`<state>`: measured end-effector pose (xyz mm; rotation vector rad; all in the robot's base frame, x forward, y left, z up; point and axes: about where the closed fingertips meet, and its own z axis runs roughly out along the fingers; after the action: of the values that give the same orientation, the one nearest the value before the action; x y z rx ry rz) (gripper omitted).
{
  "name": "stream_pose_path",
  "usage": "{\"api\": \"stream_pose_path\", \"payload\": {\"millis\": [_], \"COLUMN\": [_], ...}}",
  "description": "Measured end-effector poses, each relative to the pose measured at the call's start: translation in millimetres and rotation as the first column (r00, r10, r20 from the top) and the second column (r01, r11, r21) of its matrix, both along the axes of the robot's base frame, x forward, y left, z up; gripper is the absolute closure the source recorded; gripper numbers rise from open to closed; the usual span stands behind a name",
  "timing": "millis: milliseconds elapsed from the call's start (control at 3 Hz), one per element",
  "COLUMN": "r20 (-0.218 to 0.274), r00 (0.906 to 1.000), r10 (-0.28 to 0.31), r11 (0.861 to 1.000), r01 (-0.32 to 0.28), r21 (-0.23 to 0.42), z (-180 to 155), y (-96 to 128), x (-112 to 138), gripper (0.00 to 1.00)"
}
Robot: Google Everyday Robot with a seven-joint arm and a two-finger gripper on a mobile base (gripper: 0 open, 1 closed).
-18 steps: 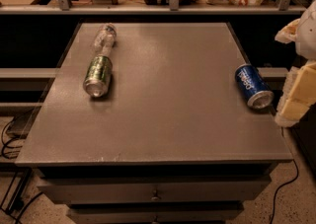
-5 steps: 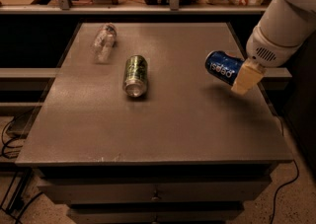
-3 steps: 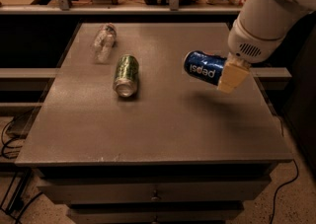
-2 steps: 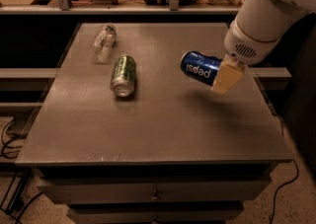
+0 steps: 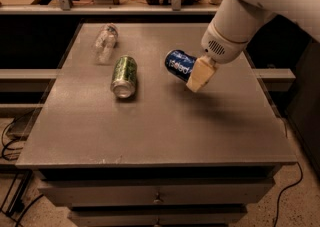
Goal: Move pepsi can near green can
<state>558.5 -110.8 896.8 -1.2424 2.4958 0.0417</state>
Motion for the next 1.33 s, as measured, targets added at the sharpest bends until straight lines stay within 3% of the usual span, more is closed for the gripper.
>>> {"api": "stream_pose_path", "payload": {"millis": [667, 1000, 1333], "r20": [-0.108, -0.147, -0.155], "r00": [0.9930, 0.9878, 0.9874], "r10": [-0.047, -0.052, -0.032], "r11": [0.988, 0.976, 0.969], "r01": [0.062, 0.082, 0.069], "r21": [0.140, 0.204, 0.237], "z": [-26.9, -31.9, -23.7], "y": [53.4, 74.5, 92.5], "x": [30.6, 36.4, 31.6], "gripper": [0.58, 0.35, 0.12]}}
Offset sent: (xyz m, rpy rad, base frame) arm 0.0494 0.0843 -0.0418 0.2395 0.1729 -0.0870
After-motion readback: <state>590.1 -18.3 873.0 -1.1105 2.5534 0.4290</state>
